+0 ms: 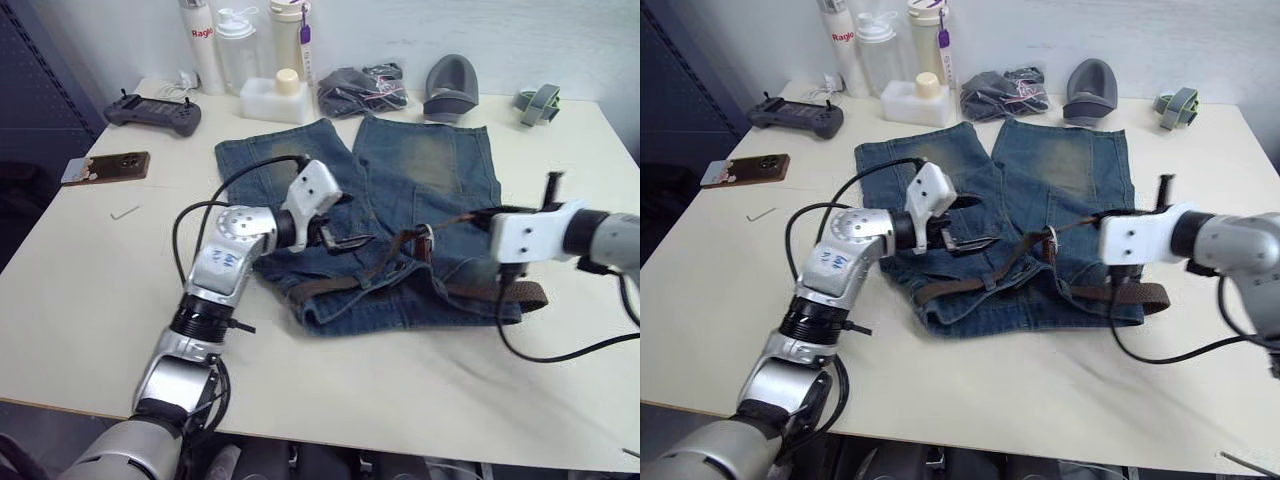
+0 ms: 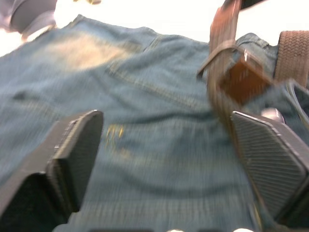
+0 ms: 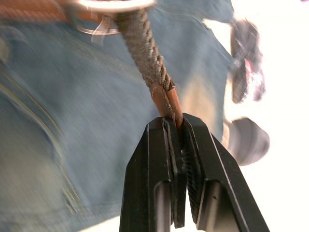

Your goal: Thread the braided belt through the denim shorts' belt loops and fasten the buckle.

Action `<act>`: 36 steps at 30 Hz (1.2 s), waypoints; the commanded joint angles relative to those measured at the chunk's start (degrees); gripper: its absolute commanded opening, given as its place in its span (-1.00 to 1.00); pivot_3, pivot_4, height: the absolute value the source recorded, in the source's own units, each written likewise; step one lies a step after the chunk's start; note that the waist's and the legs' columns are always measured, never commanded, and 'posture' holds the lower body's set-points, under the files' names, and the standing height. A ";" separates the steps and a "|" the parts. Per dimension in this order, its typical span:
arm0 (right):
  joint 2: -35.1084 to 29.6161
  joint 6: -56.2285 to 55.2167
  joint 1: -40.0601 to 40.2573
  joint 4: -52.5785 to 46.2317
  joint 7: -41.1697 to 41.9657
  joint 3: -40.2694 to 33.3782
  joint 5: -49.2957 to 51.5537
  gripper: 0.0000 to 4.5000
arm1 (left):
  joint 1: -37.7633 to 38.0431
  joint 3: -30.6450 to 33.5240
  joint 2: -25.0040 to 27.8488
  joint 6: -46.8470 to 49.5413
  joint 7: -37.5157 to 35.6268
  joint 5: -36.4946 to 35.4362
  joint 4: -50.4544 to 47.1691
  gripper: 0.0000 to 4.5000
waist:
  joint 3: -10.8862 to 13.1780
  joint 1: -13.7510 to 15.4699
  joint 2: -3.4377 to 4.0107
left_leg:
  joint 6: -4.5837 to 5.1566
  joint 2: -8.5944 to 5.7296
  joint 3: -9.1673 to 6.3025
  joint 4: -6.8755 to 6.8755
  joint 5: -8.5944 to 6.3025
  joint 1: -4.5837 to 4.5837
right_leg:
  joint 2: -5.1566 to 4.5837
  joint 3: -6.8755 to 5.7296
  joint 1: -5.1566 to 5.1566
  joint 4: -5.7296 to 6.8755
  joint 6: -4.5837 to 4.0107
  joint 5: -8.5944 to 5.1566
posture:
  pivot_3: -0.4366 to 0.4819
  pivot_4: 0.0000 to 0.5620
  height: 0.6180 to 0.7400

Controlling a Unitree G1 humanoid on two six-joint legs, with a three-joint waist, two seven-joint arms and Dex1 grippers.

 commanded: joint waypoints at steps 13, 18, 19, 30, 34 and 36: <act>3.43 8.44 -10.75 -7.87 4.76 0.81 3.01 -1.00 | -11.33 -8.76 -13.86 -10.28 12.48 7.79 8.62 0.99 | 0.01 0.03 -0.01 | 0.01 0.00 0.09 0.01 -0.01 -0.01 | -0.01 0.06 -0.04 0.09 0.02 0.01 | -0.05 -0.47 -0.38; 3.03 10.37 -8.52 -9.70 4.16 -0.91 2.96 -1.00 | -11.13 -10.14 -14.03 -9.93 11.50 8.84 9.59 0.24 | 0.01 0.06 -0.01 | 0.00 0.00 0.09 0.00 0.00 -0.02 | -0.01 0.07 -0.07 0.09 0.02 0.01 | -0.05 -0.47 -0.38; 3.01 10.64 -8.27 -9.93 4.09 -1.12 2.95 -1.00 | -11.02 -10.26 -13.98 -9.71 11.29 8.91 9.48 0.09 | 0.00 0.07 -0.01 | 0.00 0.00 0.08 0.00 0.00 -0.02 | -0.01 0.07 -0.07 0.08 0.02 0.01 | -0.05 -0.47 -0.38; 4.55 14.85 -4.11 -11.29 1.06 -2.62 1.44 -1.00 | -11.79 -7.78 -15.90 -8.21 11.60 6.37 8.07 -0.98 | 0.00 0.13 -0.01 | 0.00 0.00 0.08 0.00 0.00 -0.02 | -0.02 0.06 -0.06 0.08 0.02 0.01 | -0.05 -0.47 -0.38; 4.69 22.21 1.07 -15.11 1.70 -6.53 5.01 -0.33 | -10.60 -4.78 -17.81 -0.72 12.22 2.50 7.04 -1.00 | 0.01 0.63 -0.01 | 0.00 0.00 0.06 0.00 0.00 -0.04 | -0.02 0.04 -0.04 0.05 0.02 0.01 | -0.05 -0.47 -0.38; 5.25 27.49 5.35 -18.21 1.97 -9.85 7.42 0.07 | -10.01 -2.07 -18.73 4.60 13.25 -0.40 6.48 -1.00 | 0.00 1.07 -0.01 | 0.02 0.00 0.05 0.00 -0.01 -0.05 | -0.02 0.04 -0.02 0.00 0.02 0.01 | -0.05 -0.47 -0.38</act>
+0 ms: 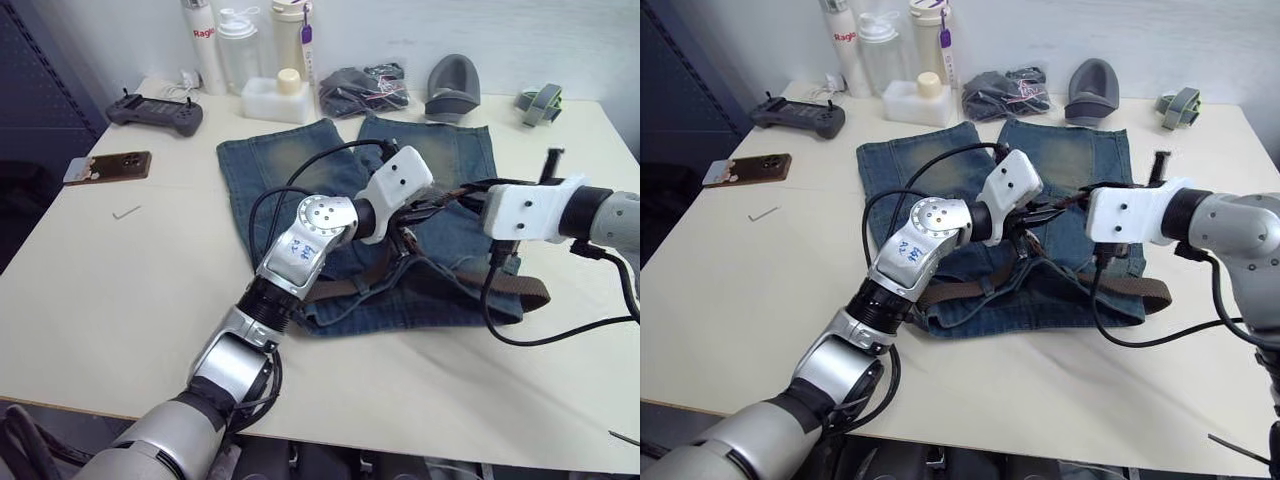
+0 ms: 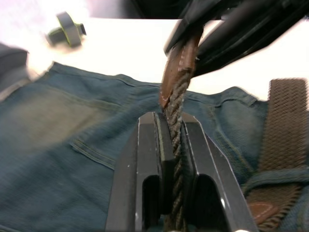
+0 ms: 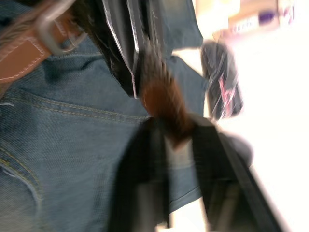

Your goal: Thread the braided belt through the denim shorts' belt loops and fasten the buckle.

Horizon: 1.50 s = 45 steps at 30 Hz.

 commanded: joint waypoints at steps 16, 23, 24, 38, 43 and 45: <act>31.12 46.94 4.05 -17.52 -18.95 -10.41 27.76 -0.98 | -0.94 22.96 -7.61 31.57 14.97 -22.54 -3.28 -1.00 | -0.02 0.21 0.01 | -0.03 0.04 -0.02 -0.02 0.01 0.06 | 0.04 0.04 0.00 0.07 0.01 0.00 | -0.05 -0.47 -0.38; 33.84 47.72 7.66 -17.47 -19.43 -1.34 30.63 -0.98 | -0.18 24.04 -7.08 32.46 17.52 -23.95 -3.84 -1.00 | -0.02 0.03 0.00 | -0.02 0.03 0.00 -0.07 0.01 0.09 | 0.04 0.05 0.00 0.04 0.01 0.00 | -0.05 -0.47 -0.38; 33.70 47.12 8.16 -17.21 -19.42 -0.20 30.35 -0.98 | 0.17 24.05 -6.94 32.43 17.80 -23.94 -3.66 -1.00 | -0.02 -0.08 0.00 | -0.02 0.02 0.01 -0.08 0.01 0.11 | 0.04 0.07 0.01 0.05 0.01 0.00 | -0.05 -0.47 -0.38; 9.37 28.24 13.28 -5.34 -13.14 18.82 8.19 -0.98 | 4.62 31.74 3.31 45.95 18.28 -32.49 -8.22 -1.00 | -0.16 -0.72 -0.27 | -0.08 0.05 0.02 -0.20 -0.03 0.75 | 0.08 0.14 0.54 -0.05 -0.02 -0.01 | -0.05 -0.47 -0.38; 6.27 23.80 10.79 -2.13 -10.21 15.86 7.77 -0.98 | 6.21 34.25 2.29 49.98 20.68 -34.99 -11.45 -1.00 | -0.27 0.72 -0.50 | -0.05 0.04 -0.17 -0.15 -0.18 0.73 | 0.08 0.01 0.74 -0.35 0.00 0.00 | -0.05 -0.47 -0.38; 7.31 23.71 8.75 -1.24 -9.41 12.98 9.93 -0.98 | 7.39 34.54 1.05 51.36 21.75 -35.60 -13.15 -1.00 | -0.27 0.71 -0.50 | -0.02 0.03 -0.35 -0.14 -0.23 0.75 | 0.11 -0.09 0.98 -0.63 0.08 0.04 | -0.05 -0.47 -0.38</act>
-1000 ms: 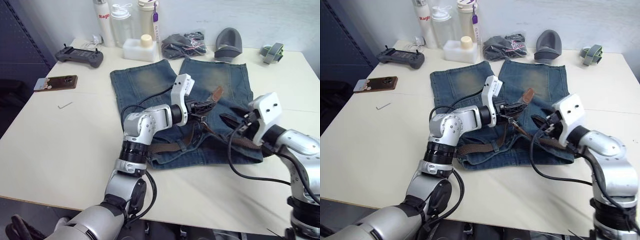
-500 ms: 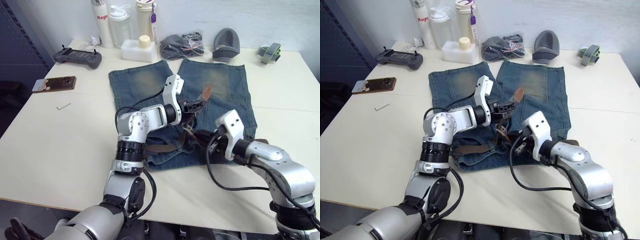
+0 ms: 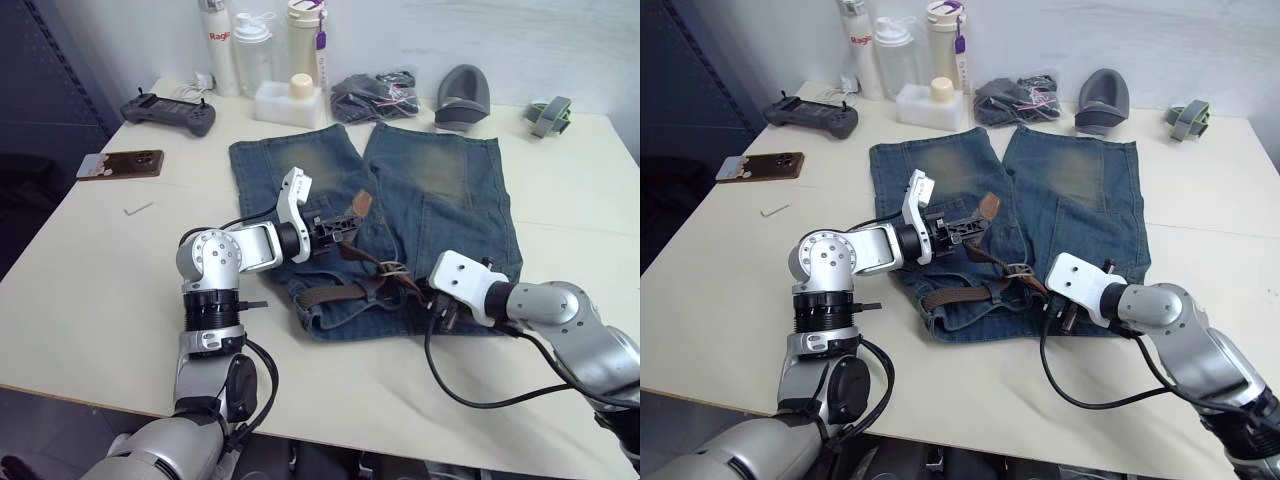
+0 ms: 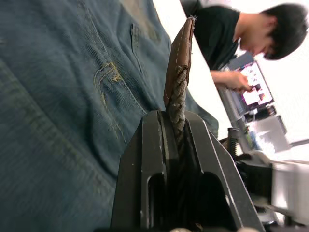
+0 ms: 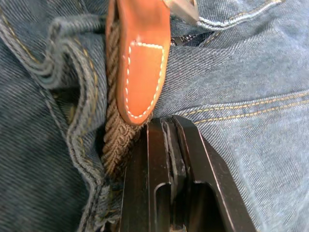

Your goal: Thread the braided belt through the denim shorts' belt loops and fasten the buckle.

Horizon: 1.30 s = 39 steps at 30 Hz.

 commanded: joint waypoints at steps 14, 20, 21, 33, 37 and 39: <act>9.81 17.77 -8.05 -5.55 4.03 -11.56 24.60 -0.98 | 3.31 1.19 -4.50 2.71 4.28 -2.99 -8.53 -1.00 | 0.11 -0.15 0.10 | 0.05 0.00 0.02 -0.08 -0.03 -0.04 | 0.02 0.01 0.01 -0.16 0.16 0.09 | -0.05 -0.47 -0.38; 6.00 15.22 -3.71 -3.95 2.02 -1.09 15.01 -0.98 | 2.75 1.03 -3.29 2.27 3.85 -3.19 -8.17 -1.00 | 0.11 -0.22 0.11 | 0.08 -0.01 0.01 -0.09 -0.05 -0.01 | 0.02 0.01 0.06 -0.22 0.16 0.09 | -0.05 -0.47 -0.38; 5.34 14.32 -3.24 -3.16 1.89 0.05 13.43 -0.98 | 2.73 1.06 -3.10 2.38 3.77 -3.28 -8.21 -1.00 | 0.10 -0.25 0.10 | 0.08 -0.01 0.02 -0.08 -0.05 0.01 | 0.02 0.01 0.07 -0.22 0.16 0.09 | -0.05 -0.47 -0.38; 6.22 10.78 -4.29 -2.80 7.89 -10.91 22.44 -0.98 | 5.04 -6.64 0.26 1.78 -0.38 -2.35 -8.94 -1.00 | 0.10 -0.15 0.07 | 0.08 -0.01 0.01 -0.08 -0.05 0.02 | 0.02 0.01 0.08 -0.23 0.16 0.09 | -0.05 -0.47 -0.38; 5.30 11.18 -5.55 -1.85 8.93 -12.93 23.67 -0.98 | 5.02 -7.83 0.27 0.77 -0.87 -2.40 -8.70 -1.00 | 0.11 -0.22 0.10 | 0.09 -0.01 0.01 -0.08 -0.07 0.02 | 0.02 0.01 0.08 -0.24 0.16 0.09 | -0.05 -0.47 -0.38; 4.63 11.11 -5.91 -1.59 9.71 -12.72 23.59 -0.98 | 5.13 -8.32 0.37 0.50 -1.06 -2.50 -8.73 -1.00 | 0.12 -0.22 0.11 | 0.09 0.00 0.01 -0.10 -0.06 0.02 | 0.02 0.02 0.07 -0.25 0.16 0.09 | -0.05 -0.47 -0.38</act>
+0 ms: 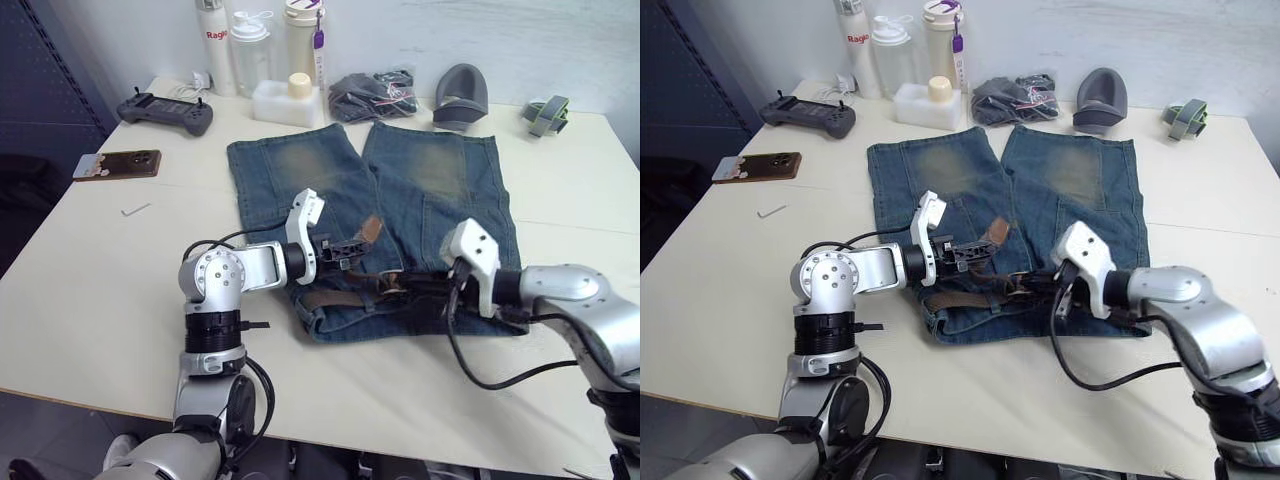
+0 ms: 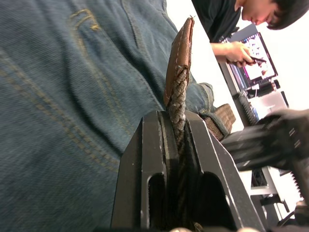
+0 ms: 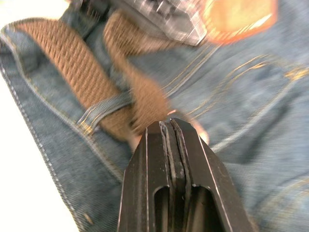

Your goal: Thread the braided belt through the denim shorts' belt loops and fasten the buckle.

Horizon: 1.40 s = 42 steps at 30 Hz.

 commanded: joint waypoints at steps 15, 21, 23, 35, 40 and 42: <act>-3.02 -4.43 -2.18 4.18 5.49 6.03 -4.99 -0.98 | -0.02 -2.06 1.21 -2.05 -1.70 -1.10 -2.66 -1.00 | 0.03 -0.04 0.05 | 0.02 0.00 -0.01 -0.02 -0.01 -0.01 | -0.01 0.00 0.01 -0.07 0.00 0.00 | -0.05 -0.47 -0.38; -1.73 -6.00 -3.97 6.42 6.35 8.51 -6.61 -0.98 | 0.02 -2.21 1.46 -2.60 -1.87 -0.94 -2.50 -1.00 | 0.03 -0.04 0.05 | 0.02 0.00 -0.01 -0.02 -0.01 -0.01 | -0.01 0.00 0.01 -0.08 0.00 0.00 | -0.05 -0.47 -0.38; -0.98 -6.48 -4.69 7.66 7.21 9.45 -6.61 -0.98 | 0.04 -2.19 1.41 -2.83 -1.75 -0.96 -2.61 -1.00 | 0.03 -0.06 0.05 | 0.02 0.00 -0.01 -0.03 -0.01 0.00 | -0.01 0.00 0.01 -0.07 0.00 0.00 | -0.05 -0.47 -0.38; 2.59 -11.68 -6.96 19.46 15.21 15.73 -10.21 -0.98 | 2.63 -1.85 1.38 -9.44 -4.69 -1.91 -6.33 -1.00 | 0.03 -0.51 0.06 | 0.00 0.01 -0.01 -0.05 0.00 0.07 | -0.01 -0.01 0.04 -0.07 -0.01 0.00 | -0.05 -0.47 -0.38; 3.56 -11.13 -8.06 22.41 16.89 16.45 -10.59 -0.98 | 7.17 -6.85 3.18 -18.45 -11.26 0.12 -9.59 -1.00 | 0.02 -1.08 0.06 | -0.04 0.01 0.00 -0.06 0.00 0.13 | 0.00 -0.01 0.08 -0.07 -0.02 0.01 | -0.05 -0.47 -0.38; 3.95 -10.52 -8.26 22.85 17.21 16.21 -10.26 -0.98 | 10.32 -10.23 3.98 -27.39 -13.93 4.33 -10.32 -1.00 | 0.02 -1.27 0.07 | -0.05 0.02 -0.01 -0.06 0.00 0.15 | -0.01 -0.01 0.11 -0.07 -0.03 0.01 | -0.05 -0.47 -0.38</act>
